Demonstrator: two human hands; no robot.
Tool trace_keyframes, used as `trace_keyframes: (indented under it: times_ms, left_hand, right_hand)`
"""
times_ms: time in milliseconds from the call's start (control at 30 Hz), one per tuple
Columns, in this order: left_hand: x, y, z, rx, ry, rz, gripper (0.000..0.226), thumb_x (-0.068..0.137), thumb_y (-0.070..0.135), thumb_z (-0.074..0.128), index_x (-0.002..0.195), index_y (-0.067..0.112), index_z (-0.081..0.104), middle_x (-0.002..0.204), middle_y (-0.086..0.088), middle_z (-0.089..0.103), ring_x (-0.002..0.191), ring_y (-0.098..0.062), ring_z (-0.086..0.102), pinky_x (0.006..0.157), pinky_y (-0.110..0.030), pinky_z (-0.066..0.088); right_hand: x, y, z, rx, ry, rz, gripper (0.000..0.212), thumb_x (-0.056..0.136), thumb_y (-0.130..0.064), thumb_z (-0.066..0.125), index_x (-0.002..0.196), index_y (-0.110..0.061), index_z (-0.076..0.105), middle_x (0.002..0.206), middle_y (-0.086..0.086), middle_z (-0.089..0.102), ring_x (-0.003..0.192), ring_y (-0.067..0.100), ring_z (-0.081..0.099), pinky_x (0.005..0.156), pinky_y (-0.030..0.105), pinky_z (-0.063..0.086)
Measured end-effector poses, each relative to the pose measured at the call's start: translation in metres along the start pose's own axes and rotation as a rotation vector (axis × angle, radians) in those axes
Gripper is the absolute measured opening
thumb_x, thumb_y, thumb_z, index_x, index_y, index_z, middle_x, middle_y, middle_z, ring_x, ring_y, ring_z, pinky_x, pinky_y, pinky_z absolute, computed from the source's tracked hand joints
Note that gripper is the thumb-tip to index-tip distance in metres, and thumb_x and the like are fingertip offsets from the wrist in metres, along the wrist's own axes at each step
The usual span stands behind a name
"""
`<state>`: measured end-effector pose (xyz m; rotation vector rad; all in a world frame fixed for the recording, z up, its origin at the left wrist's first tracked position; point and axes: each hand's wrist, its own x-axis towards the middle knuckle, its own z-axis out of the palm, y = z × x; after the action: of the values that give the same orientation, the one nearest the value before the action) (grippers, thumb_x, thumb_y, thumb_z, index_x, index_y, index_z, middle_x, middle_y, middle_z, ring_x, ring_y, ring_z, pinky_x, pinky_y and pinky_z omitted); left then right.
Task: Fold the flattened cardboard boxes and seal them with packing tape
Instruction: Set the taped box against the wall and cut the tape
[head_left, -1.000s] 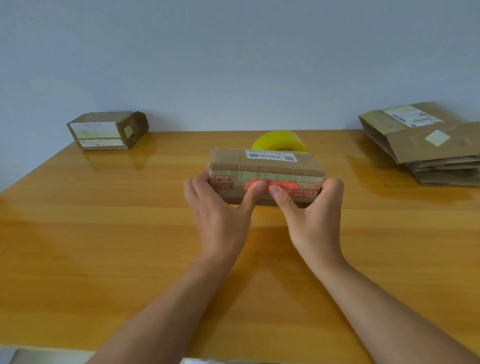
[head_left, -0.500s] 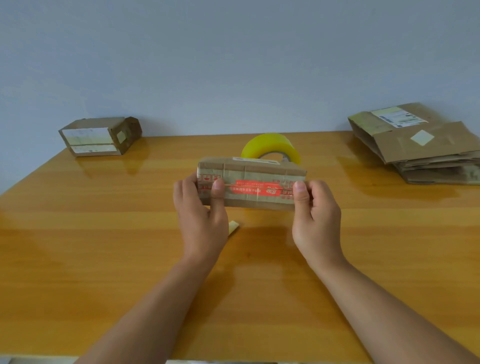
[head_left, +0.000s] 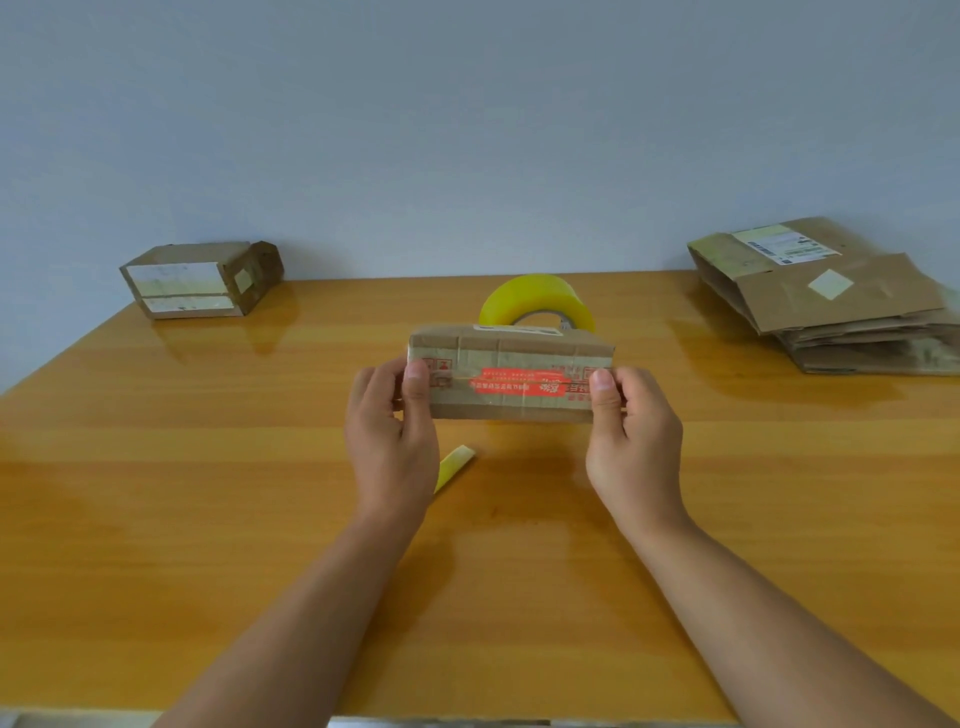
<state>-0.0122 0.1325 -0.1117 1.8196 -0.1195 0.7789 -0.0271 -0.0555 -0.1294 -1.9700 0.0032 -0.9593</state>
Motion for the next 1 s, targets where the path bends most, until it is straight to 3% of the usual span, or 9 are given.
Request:
trace_keyframes:
  times_ms: [133, 233, 333, 433, 533, 633, 867, 933, 1000]
  left_hand:
    - [0.003, -0.002, -0.001, 0.003, -0.016, -0.022, 0.025, 0.105, 0.031, 0.044, 0.098, 0.024, 0.066, 0.086, 0.005, 0.056, 0.079, -0.009, 0.051, 0.064, -0.020, 0.040]
    - [0.003, 0.002, -0.001, -0.074, -0.009, -0.121, 0.022, 0.103, 0.037, 0.048, 0.111, 0.025, 0.064, 0.092, 0.009, 0.062, 0.084, -0.004, 0.057, 0.069, -0.019, 0.046]
    - [0.003, 0.004, -0.001, -0.082, 0.003, -0.134, 0.021, 0.096, 0.047, 0.053, 0.089, 0.028, 0.058, 0.082, 0.009, 0.060, 0.073, -0.004, 0.053, 0.064, -0.025, 0.044]
    - [0.004, -0.003, -0.002, -0.001, -0.014, -0.081, 0.031, 0.098, 0.045, 0.052, 0.078, 0.022, 0.050, 0.073, 0.003, 0.054, 0.066, -0.013, 0.046, 0.057, -0.035, 0.041]
    - [0.005, -0.008, -0.002, 0.052, -0.018, -0.045, 0.034, 0.100, 0.042, 0.051, 0.078, 0.016, 0.050, 0.075, -0.002, 0.056, 0.069, -0.020, 0.048, 0.057, -0.045, 0.043]
    - [0.002, -0.007, 0.000, 0.045, -0.032, -0.043, 0.034, 0.101, 0.046, 0.046, 0.078, 0.021, 0.048, 0.081, 0.000, 0.057, 0.074, -0.020, 0.051, 0.058, -0.037, 0.043]
    - [0.009, -0.009, -0.006, 0.053, 0.019, -0.070, 0.032, 0.103, 0.034, 0.047, 0.073, 0.024, 0.045, 0.071, 0.002, 0.052, 0.064, -0.012, 0.042, 0.056, -0.029, 0.034]
    - [0.008, -0.008, -0.007, 0.034, 0.006, -0.065, 0.025, 0.102, 0.038, 0.048, 0.080, 0.028, 0.053, 0.079, 0.002, 0.059, 0.071, -0.010, 0.049, 0.061, -0.028, 0.040]
    - [0.005, -0.005, -0.005, 0.035, -0.044, -0.010, 0.016, 0.099, 0.042, 0.052, 0.100, 0.028, 0.060, 0.095, 0.005, 0.060, 0.083, -0.004, 0.053, 0.071, -0.022, 0.046]
  right_hand:
    - [0.000, -0.001, 0.000, -0.007, 0.022, -0.027, 0.030, 0.102, -0.027, 0.044, 0.083, -0.008, 0.057, 0.077, -0.003, 0.053, 0.070, 0.009, 0.048, 0.059, 0.015, 0.036]
    - [0.000, -0.002, 0.001, -0.008, 0.022, -0.017, 0.031, 0.102, -0.033, 0.045, 0.089, -0.009, 0.062, 0.081, 0.000, 0.058, 0.072, 0.011, 0.051, 0.062, 0.020, 0.042]
    - [-0.001, -0.004, 0.000, -0.039, -0.009, -0.010, 0.036, 0.102, -0.040, 0.046, 0.096, -0.009, 0.063, 0.087, 0.001, 0.061, 0.077, 0.015, 0.057, 0.063, 0.031, 0.049]
    - [-0.001, -0.006, -0.002, -0.043, -0.017, -0.020, 0.043, 0.098, -0.048, 0.047, 0.079, -0.011, 0.053, 0.074, 0.001, 0.055, 0.067, 0.014, 0.053, 0.054, 0.023, 0.041]
    - [-0.001, -0.006, -0.002, -0.086, -0.032, -0.036, 0.041, 0.100, -0.044, 0.046, 0.068, -0.020, 0.040, 0.062, -0.003, 0.044, 0.056, 0.013, 0.043, 0.047, 0.023, 0.031]
    - [0.001, -0.005, -0.002, -0.075, -0.014, -0.020, 0.038, 0.102, -0.039, 0.043, 0.067, -0.028, 0.034, 0.060, -0.010, 0.038, 0.055, 0.009, 0.040, 0.048, 0.017, 0.029]
    - [-0.004, -0.003, 0.003, -0.091, -0.080, -0.107, 0.027, 0.102, -0.034, 0.041, 0.083, -0.015, 0.044, 0.078, -0.008, 0.043, 0.069, 0.007, 0.047, 0.055, 0.014, 0.035]
    - [-0.004, -0.003, 0.004, -0.093, -0.090, -0.099, 0.028, 0.102, -0.037, 0.044, 0.086, -0.014, 0.046, 0.082, -0.004, 0.046, 0.070, 0.006, 0.047, 0.056, 0.014, 0.037]
    - [-0.002, -0.002, 0.001, -0.055, -0.077, -0.045, 0.029, 0.102, -0.039, 0.045, 0.087, -0.014, 0.048, 0.084, -0.002, 0.049, 0.072, 0.005, 0.048, 0.058, 0.011, 0.037]
